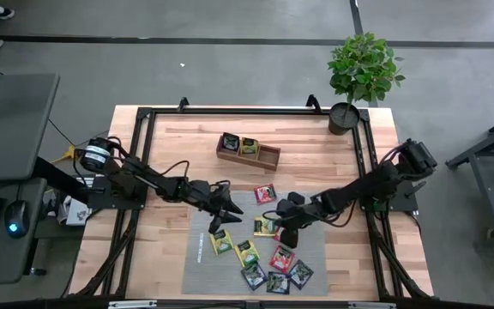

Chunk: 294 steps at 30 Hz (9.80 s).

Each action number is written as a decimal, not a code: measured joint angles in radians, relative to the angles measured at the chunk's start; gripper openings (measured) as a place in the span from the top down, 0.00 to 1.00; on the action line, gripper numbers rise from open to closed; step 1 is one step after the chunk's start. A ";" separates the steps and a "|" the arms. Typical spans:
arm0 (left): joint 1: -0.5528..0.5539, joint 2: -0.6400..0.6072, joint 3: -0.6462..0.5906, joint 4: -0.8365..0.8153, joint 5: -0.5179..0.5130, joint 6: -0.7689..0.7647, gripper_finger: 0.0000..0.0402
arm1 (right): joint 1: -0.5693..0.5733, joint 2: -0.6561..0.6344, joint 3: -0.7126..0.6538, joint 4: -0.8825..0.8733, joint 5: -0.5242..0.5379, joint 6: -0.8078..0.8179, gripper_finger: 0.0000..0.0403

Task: Pick & Place Tea
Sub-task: Put the yellow tea bag into the middle section of the wooden organizer

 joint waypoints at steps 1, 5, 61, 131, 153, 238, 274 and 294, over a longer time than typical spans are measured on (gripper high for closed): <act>0.000 0.000 0.000 0.003 0.000 -0.008 0.64 | -0.006 0.000 0.000 0.000 -0.008 -0.017 1.00; 0.000 0.000 0.000 0.002 -0.005 -0.018 0.64 | -0.024 0.000 0.000 -0.001 -0.016 -0.076 1.00; 0.000 0.001 0.107 -0.274 -0.077 -0.198 0.64 | -0.049 0.211 0.047 0.109 -0.021 0.007 1.00; 0.000 0.001 0.106 -0.342 -0.077 -0.172 0.64 | -0.054 0.288 0.229 -0.124 0.072 -0.177 0.43; 0.000 0.001 0.106 -0.346 -0.077 -0.172 0.64 | -0.053 0.291 0.224 -0.098 0.113 -0.133 0.95; 0.184 0.001 0.159 -0.247 0.045 -0.434 0.64 | 0.011 0.161 0.323 -0.303 0.488 -0.186 0.96; 0.184 0.001 0.159 -0.301 0.055 -0.365 0.96 | 0.004 0.161 0.322 -0.278 0.488 -0.205 0.96; 0.184 0.001 0.158 -0.309 0.056 -0.275 1.00 | 0.004 0.129 0.322 -0.371 0.457 -0.118 0.65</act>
